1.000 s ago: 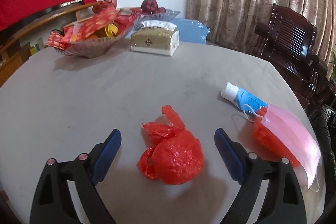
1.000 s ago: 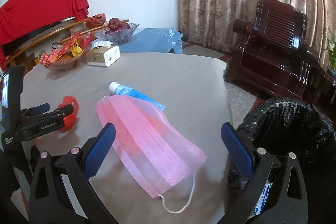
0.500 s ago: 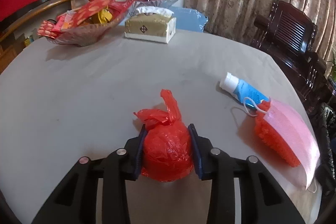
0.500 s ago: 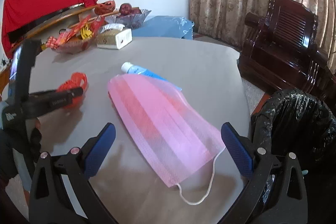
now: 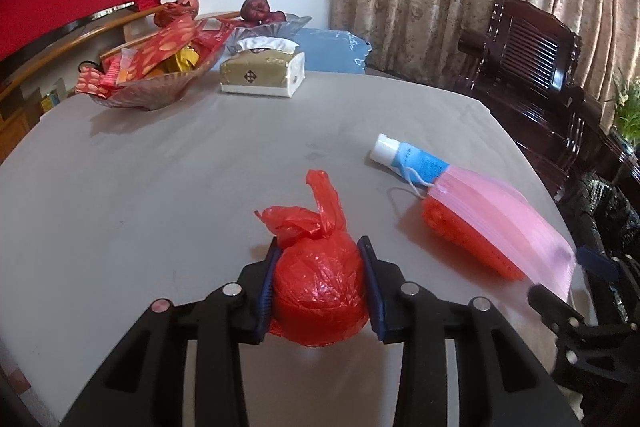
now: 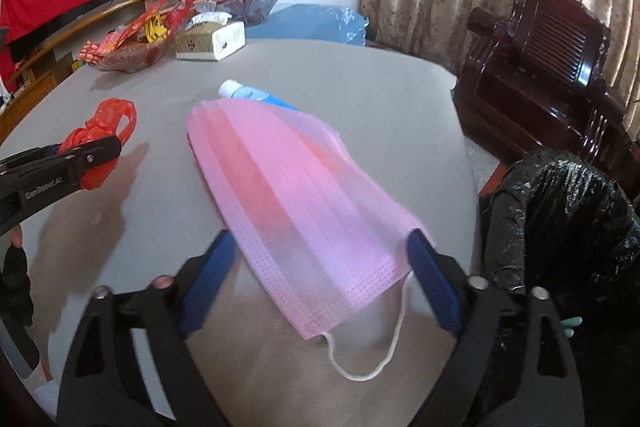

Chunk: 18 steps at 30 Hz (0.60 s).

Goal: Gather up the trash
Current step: 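Grasp the red plastic bag with the left tool while the right tool grasps the pink mask, then carry the red bag and pink mask over the bin and release both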

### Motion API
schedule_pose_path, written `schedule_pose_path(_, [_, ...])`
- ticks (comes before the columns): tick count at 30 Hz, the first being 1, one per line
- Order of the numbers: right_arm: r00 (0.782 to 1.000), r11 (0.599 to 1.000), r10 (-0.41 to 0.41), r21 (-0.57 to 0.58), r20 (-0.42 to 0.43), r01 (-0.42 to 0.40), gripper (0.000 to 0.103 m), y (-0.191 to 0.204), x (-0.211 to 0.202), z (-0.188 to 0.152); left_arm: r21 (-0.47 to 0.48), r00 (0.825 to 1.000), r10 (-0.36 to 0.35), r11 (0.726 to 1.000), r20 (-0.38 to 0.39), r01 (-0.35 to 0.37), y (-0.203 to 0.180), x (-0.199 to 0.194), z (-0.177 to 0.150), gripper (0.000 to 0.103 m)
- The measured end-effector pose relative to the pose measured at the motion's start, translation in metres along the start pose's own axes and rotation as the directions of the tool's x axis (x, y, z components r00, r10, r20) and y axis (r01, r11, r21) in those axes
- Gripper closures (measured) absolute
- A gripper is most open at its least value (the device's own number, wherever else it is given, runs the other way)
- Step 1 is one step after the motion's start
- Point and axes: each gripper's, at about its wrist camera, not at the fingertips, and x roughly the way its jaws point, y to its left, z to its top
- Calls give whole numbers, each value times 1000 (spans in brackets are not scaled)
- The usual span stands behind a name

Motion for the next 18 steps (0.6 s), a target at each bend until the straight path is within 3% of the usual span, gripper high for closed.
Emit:
schedule_pose_path(2, [1000, 1000, 7, 5, -14, -7, 27, -1, 3, 0, 5, 1000, -2, 1000, 1, 2, -2, -2, -1, 66])
schedule_pose_path(5, [999, 1000, 31, 2, -31, -31, 45, 0, 6, 0, 11, 1000, -6, 1000, 2, 6, -4, -4, -1, 66])
schedule_pose_path(8, [997, 998, 61, -5, -39, -62, 71, 2, 7, 0, 14, 1000, -8, 1000, 0, 8, -5, -6, -2, 66])
schedule_pose_path(10, [997, 997, 77, -21, -30, -78, 93, 4, 3, 1, 17, 1000, -8, 1000, 0, 8, -6, -7, -3, 66])
schedule_pose_path(12, [996, 995, 91, -25, -19, -92, 100, 3, -3, 0, 20, 1000, -10, 1000, 1, 10, -6, -9, -3, 66])
schedule_pose_path(18, [991, 992, 126, -4, 45, -126, 101, -3, -29, 10, 24, 1000, -20, 1000, 13, 20, -11, -17, -3, 66])
